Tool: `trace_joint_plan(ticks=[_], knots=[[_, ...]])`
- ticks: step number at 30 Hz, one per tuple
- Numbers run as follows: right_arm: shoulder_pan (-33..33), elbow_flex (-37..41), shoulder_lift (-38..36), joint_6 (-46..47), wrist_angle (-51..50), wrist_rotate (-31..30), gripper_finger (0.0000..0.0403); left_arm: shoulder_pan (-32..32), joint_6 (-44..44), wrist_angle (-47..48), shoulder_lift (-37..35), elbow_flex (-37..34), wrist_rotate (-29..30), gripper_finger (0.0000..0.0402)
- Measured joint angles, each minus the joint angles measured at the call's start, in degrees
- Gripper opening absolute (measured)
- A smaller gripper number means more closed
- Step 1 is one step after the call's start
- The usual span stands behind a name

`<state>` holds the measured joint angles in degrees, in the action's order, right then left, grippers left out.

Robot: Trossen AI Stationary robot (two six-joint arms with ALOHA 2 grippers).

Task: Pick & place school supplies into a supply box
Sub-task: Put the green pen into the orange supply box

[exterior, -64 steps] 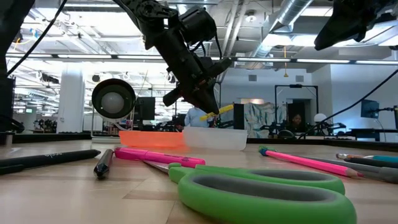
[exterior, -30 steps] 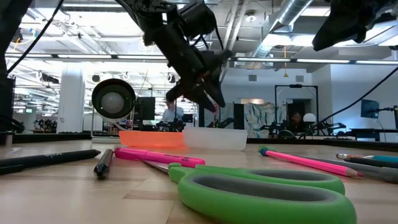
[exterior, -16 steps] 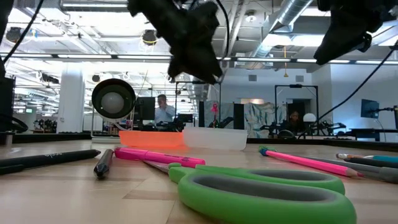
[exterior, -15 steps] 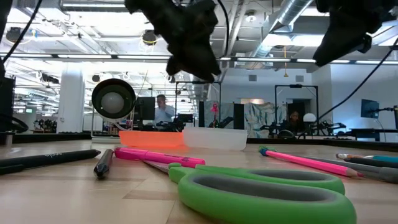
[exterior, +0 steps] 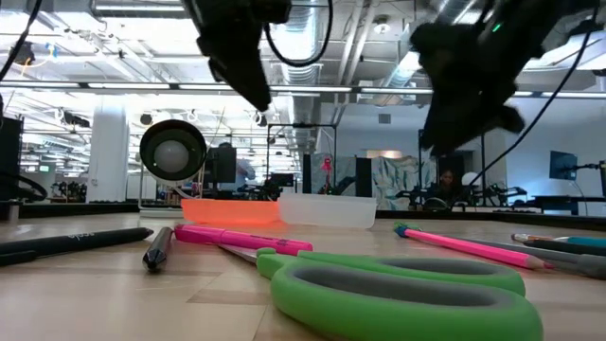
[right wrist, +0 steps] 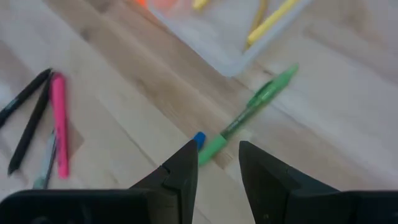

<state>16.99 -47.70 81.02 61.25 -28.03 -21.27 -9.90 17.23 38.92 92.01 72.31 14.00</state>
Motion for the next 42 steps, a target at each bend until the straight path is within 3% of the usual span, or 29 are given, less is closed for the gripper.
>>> trace_joint_plan(ticks=[10, 13, 17, 27, 42], knots=[[-5.02, 0.02, 4.75, 5.71, 5.81, 2.39, 0.0114, -4.09, -0.89, 8.51, -1.03, -0.09, 4.66, 0.0122], [-6.84, -0.02, 6.25, 6.3, 5.65, 5.71, 0.012, -4.41, -2.01, 8.98, -1.03, -0.09, 6.23, 0.0122], [-7.87, -0.16, 7.4, 6.45, 6.3, 9.34, 0.0148, -4.37, -3.19, 9.19, -1.03, -0.09, 6.4, 0.0122], [-7.82, 0.0, 12.07, 9.83, 5.58, 9.01, 0.0214, -4.26, -4.02, 9.17, -0.99, -0.09, 7.7, 0.0122], [-7.63, -0.57, 17.46, 10.35, 6.33, 8.51, 0.02, -4.26, -0.88, 9.17, -0.97, -0.09, 7.33, 0.0122]])
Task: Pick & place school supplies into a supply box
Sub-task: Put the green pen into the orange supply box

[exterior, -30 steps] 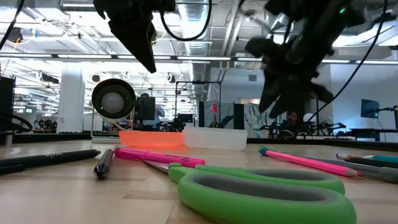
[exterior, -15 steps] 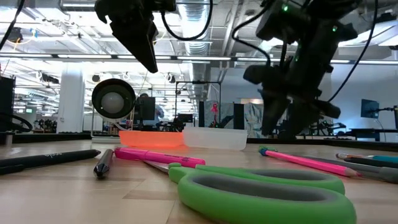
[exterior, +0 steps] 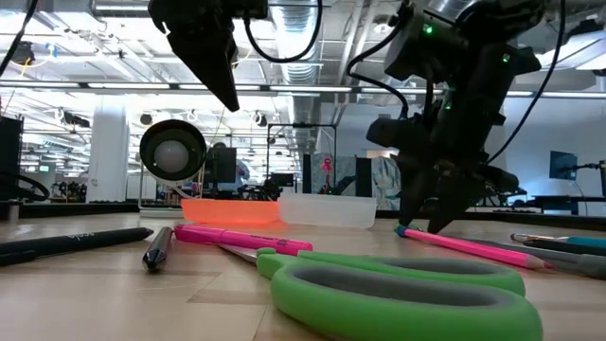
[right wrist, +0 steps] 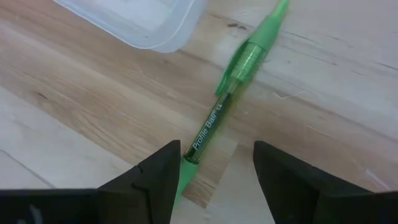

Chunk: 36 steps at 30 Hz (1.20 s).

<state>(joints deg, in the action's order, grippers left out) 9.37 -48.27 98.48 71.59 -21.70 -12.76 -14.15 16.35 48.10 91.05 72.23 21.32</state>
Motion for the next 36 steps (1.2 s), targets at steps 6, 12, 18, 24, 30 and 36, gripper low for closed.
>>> trace_joint_plan(ticks=[6, 12, 18, 24, 30, 36], knots=[[-0.02, -0.05, -0.16, -0.04, -3.28, 0.1, 0.0182, -0.47, 2.22, 0.07, 0.0, 0.0, -0.04, 0.0122], [-0.04, 0.0, -0.16, -0.08, -5.04, 0.94, 0.0164, -1.14, 3.5, 0.07, 0.0, 0.0, 0.01, 0.0122], [-0.13, 0.03, -0.2, -0.14, -6.76, 3.84, 0.0159, -1.68, 3.92, 0.04, 0.0, 0.0, 0.46, 0.0122], [-0.13, 0.06, -0.2, -0.13, -6.88, 4.44, 0.0155, -1.68, 4.08, 0.04, 0.0, 0.0, 0.43, 0.0122], [-0.07, 0.06, -0.2, -0.1, -8.5, 5.39, 0.0124, -1.68, 4.42, 0.04, 0.0, 0.0, 0.1, 0.0122], [0.91, 0.02, -0.27, -0.02, -10.66, 6.0, 0.0072, -1.68, 4.44, 0.04, 0.0, 0.0, 0.11, 0.0122]])
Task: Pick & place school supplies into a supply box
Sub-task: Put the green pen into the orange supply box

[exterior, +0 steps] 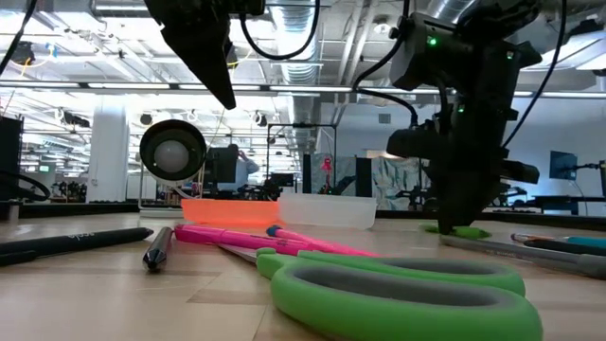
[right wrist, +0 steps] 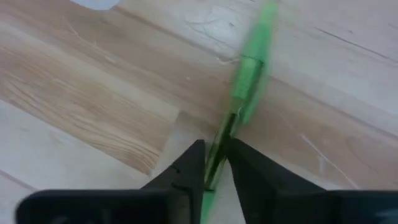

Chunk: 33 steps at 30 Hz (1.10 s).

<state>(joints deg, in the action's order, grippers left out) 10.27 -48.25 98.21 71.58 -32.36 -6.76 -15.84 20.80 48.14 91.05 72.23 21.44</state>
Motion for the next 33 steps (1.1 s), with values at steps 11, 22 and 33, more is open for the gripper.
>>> trace_joint_plan(ticks=[11, 22, 33], knots=[[0.47, -0.04, -0.52, 0.01, -0.91, 0.47, 0.0013, 0.0, -0.07, -0.02, 0.0, 0.0, 1.37, 0.0122], [0.73, 0.42, -3.45, 0.15, -5.71, 0.87, 0.0004, 0.0, -0.07, -0.26, 0.0, 0.0, 2.58, 0.0122], [0.65, 0.63, -5.11, 0.02, -6.58, -0.26, 0.0006, 0.02, -0.55, -1.55, 0.0, 0.02, 3.34, 0.0122]])
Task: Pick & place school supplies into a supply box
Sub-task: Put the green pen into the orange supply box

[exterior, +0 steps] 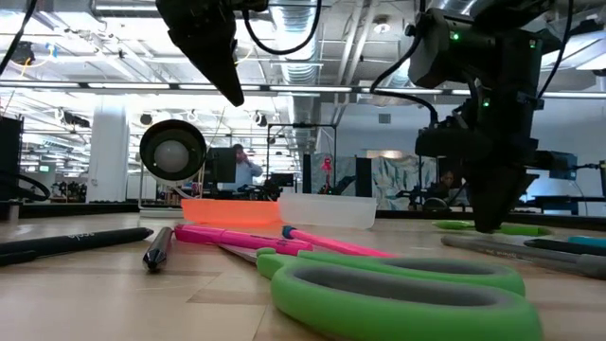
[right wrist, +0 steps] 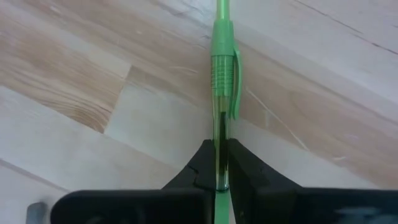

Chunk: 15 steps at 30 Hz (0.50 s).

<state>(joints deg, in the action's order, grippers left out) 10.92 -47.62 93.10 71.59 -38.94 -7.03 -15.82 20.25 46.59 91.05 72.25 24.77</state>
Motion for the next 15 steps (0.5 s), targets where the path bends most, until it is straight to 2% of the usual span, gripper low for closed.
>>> trace_joint_plan(ticks=[8, 15], knots=[[-0.02, -0.13, -0.26, -0.19, 2.65, -0.29, 0.0006, -0.02, -0.02, -0.01, 0.0, 0.0, 0.09, 0.0122], [-0.02, -0.26, -4.21, -1.61, 4.95, -0.42, 0.0005, 0.03, -0.33, 0.0, 0.0, 0.0, 0.2, 0.0122]])
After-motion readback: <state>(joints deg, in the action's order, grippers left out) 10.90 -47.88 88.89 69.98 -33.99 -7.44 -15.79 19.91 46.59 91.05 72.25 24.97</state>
